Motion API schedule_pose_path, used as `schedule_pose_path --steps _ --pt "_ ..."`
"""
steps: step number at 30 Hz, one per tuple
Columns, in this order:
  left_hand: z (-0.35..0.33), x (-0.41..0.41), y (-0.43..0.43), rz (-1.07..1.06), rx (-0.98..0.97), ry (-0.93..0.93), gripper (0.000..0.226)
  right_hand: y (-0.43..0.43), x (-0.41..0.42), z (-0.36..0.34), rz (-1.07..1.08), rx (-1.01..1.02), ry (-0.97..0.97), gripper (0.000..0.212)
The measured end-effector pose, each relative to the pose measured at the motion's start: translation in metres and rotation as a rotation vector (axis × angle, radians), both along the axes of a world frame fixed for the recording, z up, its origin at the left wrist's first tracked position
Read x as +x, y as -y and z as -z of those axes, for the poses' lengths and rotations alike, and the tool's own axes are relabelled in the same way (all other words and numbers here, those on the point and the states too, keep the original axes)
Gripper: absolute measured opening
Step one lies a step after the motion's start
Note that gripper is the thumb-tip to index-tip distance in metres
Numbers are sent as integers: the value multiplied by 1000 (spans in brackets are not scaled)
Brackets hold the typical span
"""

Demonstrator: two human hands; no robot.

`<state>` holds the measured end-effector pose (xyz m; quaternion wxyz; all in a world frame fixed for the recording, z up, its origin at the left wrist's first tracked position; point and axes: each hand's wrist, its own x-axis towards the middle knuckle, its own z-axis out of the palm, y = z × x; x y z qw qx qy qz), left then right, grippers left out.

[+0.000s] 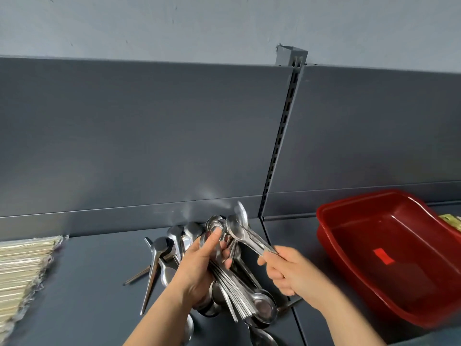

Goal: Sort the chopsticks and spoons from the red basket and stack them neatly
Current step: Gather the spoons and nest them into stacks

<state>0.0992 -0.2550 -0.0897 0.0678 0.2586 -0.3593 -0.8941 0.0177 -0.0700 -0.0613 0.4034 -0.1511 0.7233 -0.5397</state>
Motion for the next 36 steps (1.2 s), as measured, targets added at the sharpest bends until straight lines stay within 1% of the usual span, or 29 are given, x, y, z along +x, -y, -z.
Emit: schedule_pose_path --steps 3,6,8,10,12,14,16,18,20,24,27,31,34,36 --pt "0 0 -1 9 21 -18 35 0 11 -4 -23 -76 55 25" --pt "1 4 0 27 9 -67 42 3 19 -2 -77 -65 40 28" --pt "1 8 1 43 -25 -105 39 4 21 -1 -94 -60 22 26" --pt "2 10 3 31 -57 -114 39 5 24 -1 -110 -67 -12 20" --pt "3 12 3 0 -54 -81 31 6 25 1 -120 -94 -71 20" --pt "4 14 2 -32 -22 -40 25 7 27 4 -130 -97 -182 21" --pt "3 15 2 -21 10 -31 34 8 29 6 -149 -82 -334 26" --pt "1 17 1 30 19 -67 50 9 30 7 -164 -75 -408 32" --pt "-2 19 0 28 16 -67 53 10 31 8 -165 -105 -380 31" --pt "0 21 -1 -64 -21 -54 43 9 29 10 -141 -88 -389 24" --pt "3 22 -3 -105 -40 -59 45 10 28 14 -129 -86 -373 22" --pt "8 21 -4 -166 -55 -58 44 11 28 19 -152 -74 -327 32" --pt "13 17 -5 -205 -81 -73 34 6 23 19 -185 -21 -314 42" --pt "14 16 -7 -169 -95 -99 36 5 22 18 -217 -13 -270 39"
